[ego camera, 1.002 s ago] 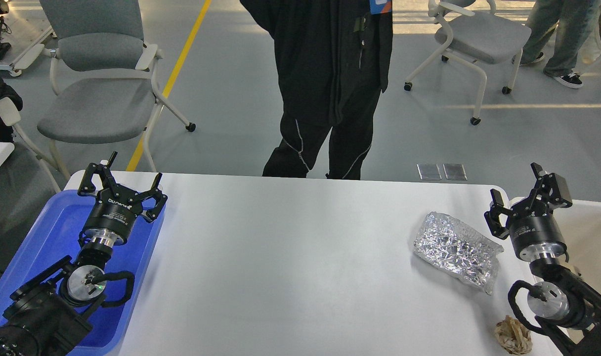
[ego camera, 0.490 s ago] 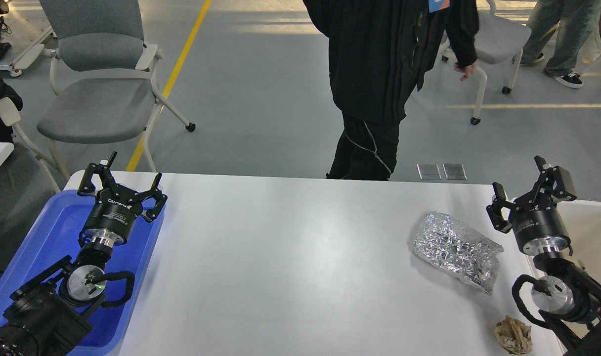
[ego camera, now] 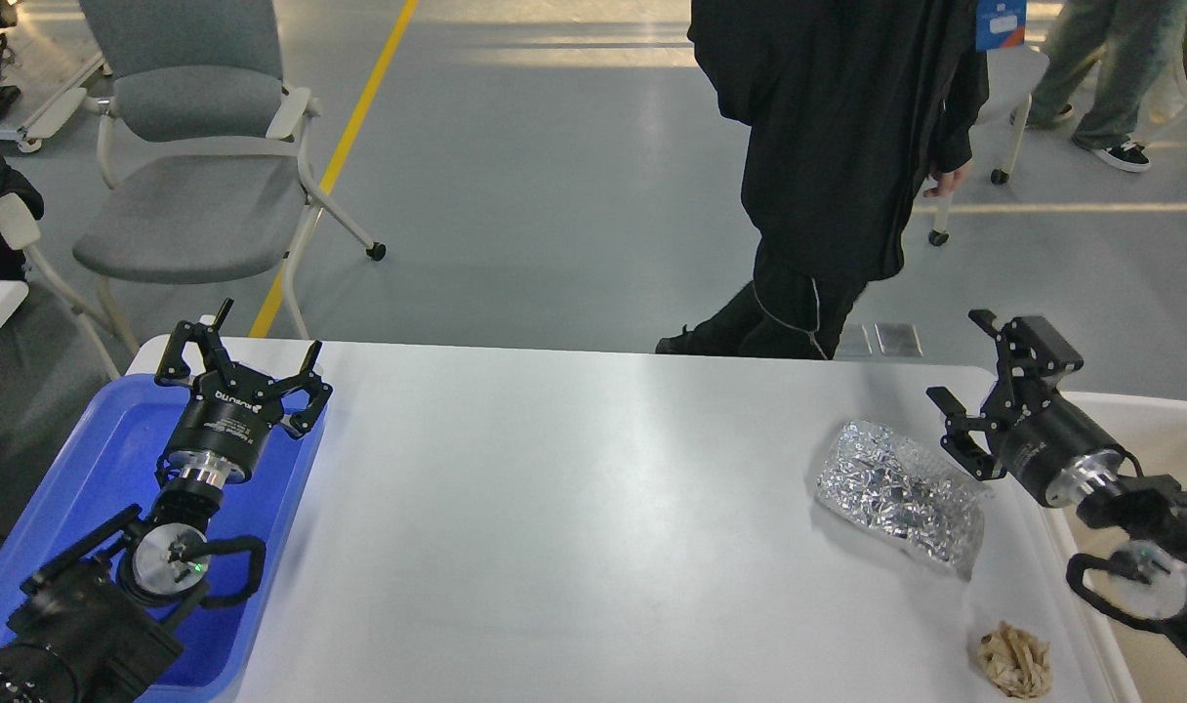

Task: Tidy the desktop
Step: 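Move the right gripper down to the silver foil ball and close on it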

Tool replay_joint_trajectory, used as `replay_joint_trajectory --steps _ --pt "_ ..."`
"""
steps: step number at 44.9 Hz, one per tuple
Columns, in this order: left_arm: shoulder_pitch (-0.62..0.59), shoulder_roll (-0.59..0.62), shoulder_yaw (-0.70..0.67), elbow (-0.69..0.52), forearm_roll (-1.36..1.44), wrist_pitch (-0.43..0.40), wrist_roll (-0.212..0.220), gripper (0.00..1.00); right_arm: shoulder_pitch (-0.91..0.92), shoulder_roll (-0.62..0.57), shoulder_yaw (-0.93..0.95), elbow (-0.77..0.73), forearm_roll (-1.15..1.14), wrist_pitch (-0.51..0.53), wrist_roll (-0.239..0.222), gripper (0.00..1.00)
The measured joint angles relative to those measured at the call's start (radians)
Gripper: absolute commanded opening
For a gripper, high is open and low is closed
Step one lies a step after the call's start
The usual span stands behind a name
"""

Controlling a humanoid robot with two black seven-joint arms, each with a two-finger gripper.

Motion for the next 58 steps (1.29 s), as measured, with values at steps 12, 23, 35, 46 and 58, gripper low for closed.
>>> replay_joint_trajectory --steps 12,23,35,46,58 --pt "0.000 0.000 0.001 0.000 0.001 -0.001 0.000 1.00 0.107 -0.116 -0.198 0.047 -0.238 0.001 -0.072 1.00" --pt "0.000 0.000 0.001 0.000 0.001 -0.001 0.000 1.00 0.279 -0.206 -0.451 0.037 -0.348 0.011 -0.100 1.00" --pt "0.000 0.000 0.001 0.000 0.001 -0.001 0.000 1.00 0.504 -0.240 -0.823 0.003 -0.463 0.013 -0.109 1.00" --pt "0.000 0.000 0.001 0.000 0.002 -0.001 0.000 1.00 0.568 -0.182 -1.006 -0.107 -0.525 0.010 -0.121 1.00" --pt "0.000 0.000 0.001 0.000 0.001 -0.001 0.000 1.00 0.560 -0.091 -1.103 -0.239 -0.543 0.001 -0.128 1.00"
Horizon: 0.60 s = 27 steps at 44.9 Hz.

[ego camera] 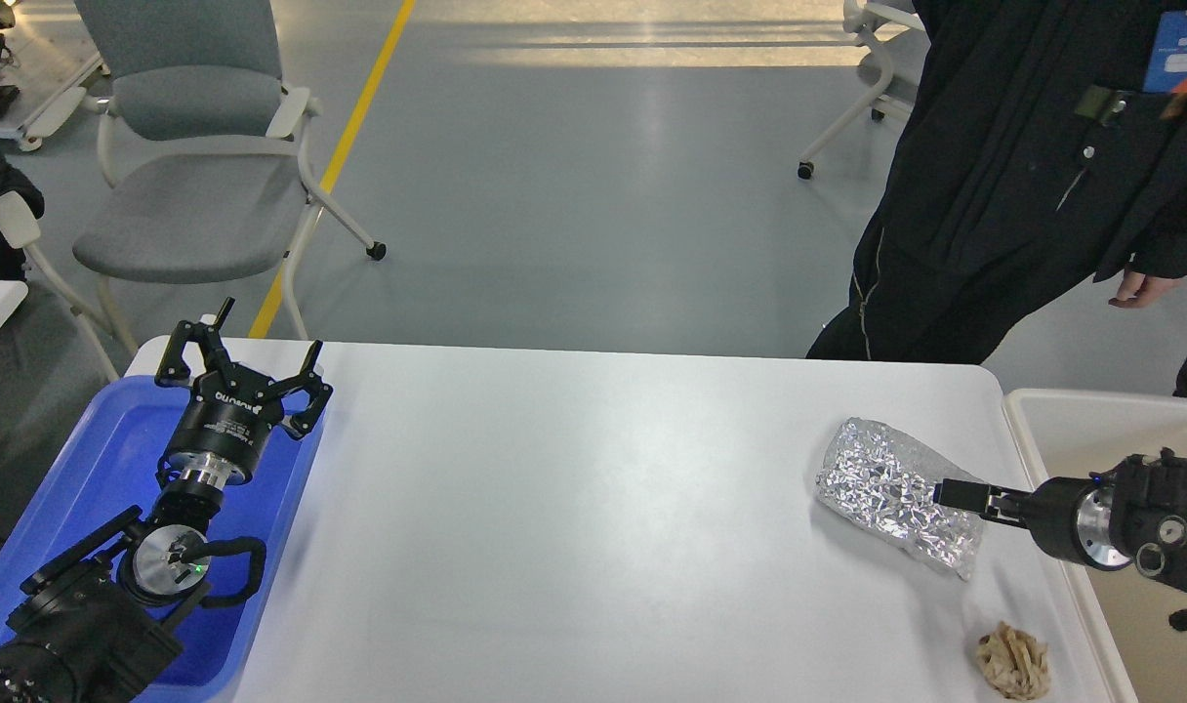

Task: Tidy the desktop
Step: 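Move the right gripper down to the silver foil ball and close on it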

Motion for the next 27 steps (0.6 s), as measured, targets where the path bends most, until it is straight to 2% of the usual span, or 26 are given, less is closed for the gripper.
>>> replay_joint_trajectory --steps 12,16,21,27 --pt "0.000 0.000 0.000 0.000 0.000 0.000 0.000 1.00 -0.040 0.072 -0.022 -0.089 -0.003 -0.034 -0.002 0.99" --pt "0.000 0.000 0.000 0.000 0.000 0.000 0.000 1.00 -0.052 0.097 -0.025 -0.128 -0.004 -0.045 -0.002 0.95" --pt "0.000 0.000 0.000 0.000 0.000 0.000 0.000 1.00 -0.068 0.132 -0.027 -0.191 -0.004 -0.058 0.003 0.78" --pt "0.000 0.000 0.000 0.000 0.000 0.000 0.000 1.00 -0.080 0.158 -0.030 -0.238 -0.004 -0.066 0.008 0.39"
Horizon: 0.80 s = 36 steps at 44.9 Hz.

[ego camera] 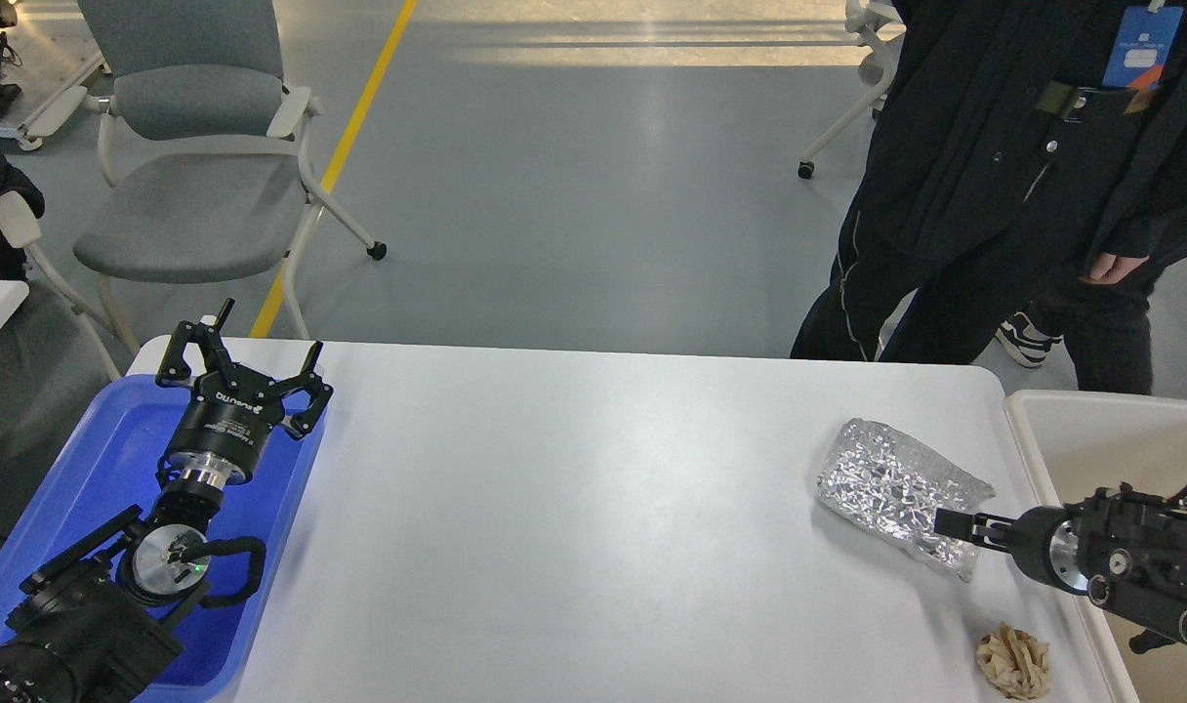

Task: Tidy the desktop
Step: 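Move the right gripper down to the silver foil ball and close on it, then lift the foil ball with the right gripper toward the white bin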

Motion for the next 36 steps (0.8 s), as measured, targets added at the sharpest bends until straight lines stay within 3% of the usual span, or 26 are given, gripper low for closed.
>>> replay_joint_trajectory --steps 2,5,7,36 --pt "0.000 0.000 0.000 0.000 0.000 0.000 0.000 1.00 -0.002 0.005 -0.002 -0.009 0.000 -0.001 0.001 0.25" --pt "0.000 0.000 0.000 0.000 0.000 0.000 0.000 1.00 -0.005 0.012 -0.005 -0.021 -0.001 -0.004 0.002 0.16" --pt "0.000 0.000 0.000 0.000 0.000 0.000 0.000 1.00 -0.007 0.016 -0.007 -0.027 -0.001 -0.005 0.003 0.00" --pt "0.000 0.000 0.000 0.000 0.001 0.000 0.000 1.00 -0.009 0.024 -0.003 -0.038 0.026 -0.009 0.026 0.00"
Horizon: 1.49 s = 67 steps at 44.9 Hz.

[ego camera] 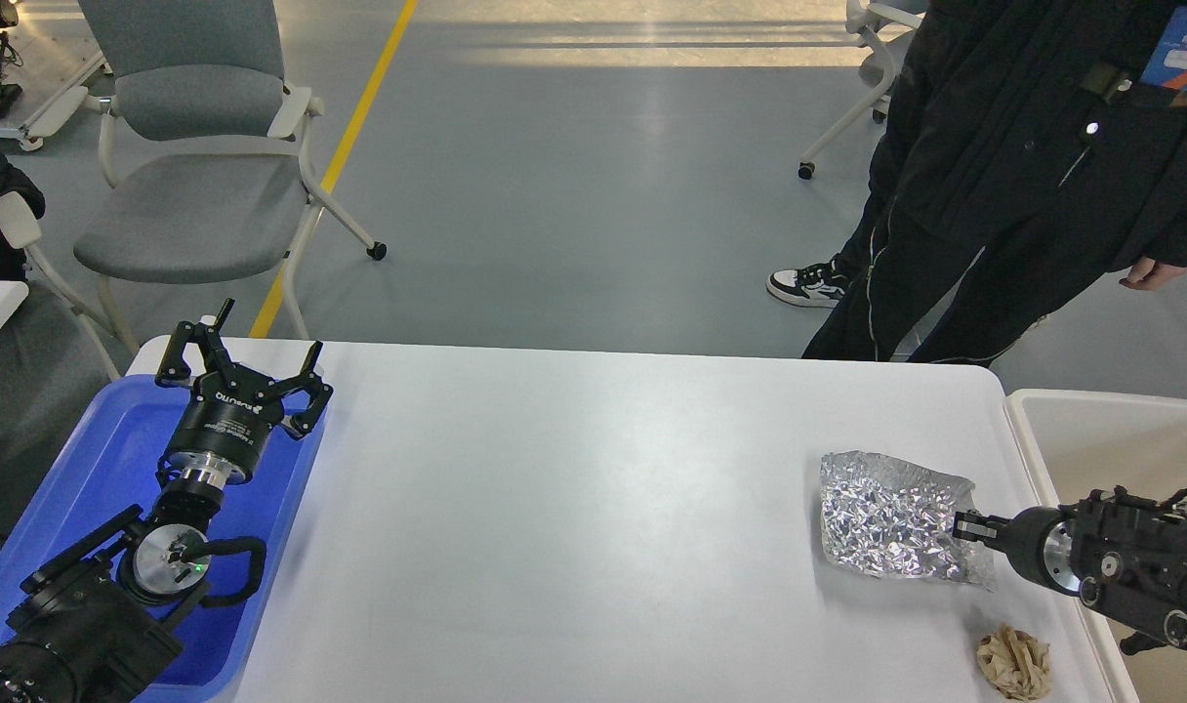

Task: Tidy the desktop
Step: 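Lift the foil ball with the right gripper toward the white bin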

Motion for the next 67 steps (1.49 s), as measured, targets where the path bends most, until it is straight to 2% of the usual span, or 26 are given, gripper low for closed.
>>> replay_joint_trajectory --steps 14,26,46,57,67 --pt "0.000 0.000 0.000 0.000 0.000 0.000 0.000 1.00 0.047 -0.054 -0.007 0.076 0.003 0.015 0.006 0.00" --pt "-0.001 0.000 0.000 0.000 0.000 0.000 0.000 1.00 0.161 -0.201 -0.016 0.262 -0.001 0.075 0.001 0.00" --pt "-0.001 0.000 0.000 0.000 0.001 0.000 0.000 1.00 0.413 -0.506 -0.020 0.554 -0.069 0.250 -0.001 0.00" --pt "-0.001 0.000 0.000 0.000 0.000 0.000 0.000 1.00 0.552 -0.622 -0.019 0.658 -0.094 0.331 -0.003 0.00" --pt "-0.001 0.000 0.000 0.000 0.000 0.000 0.000 1.00 0.618 -0.673 -0.015 0.694 -0.125 0.371 -0.004 0.00"
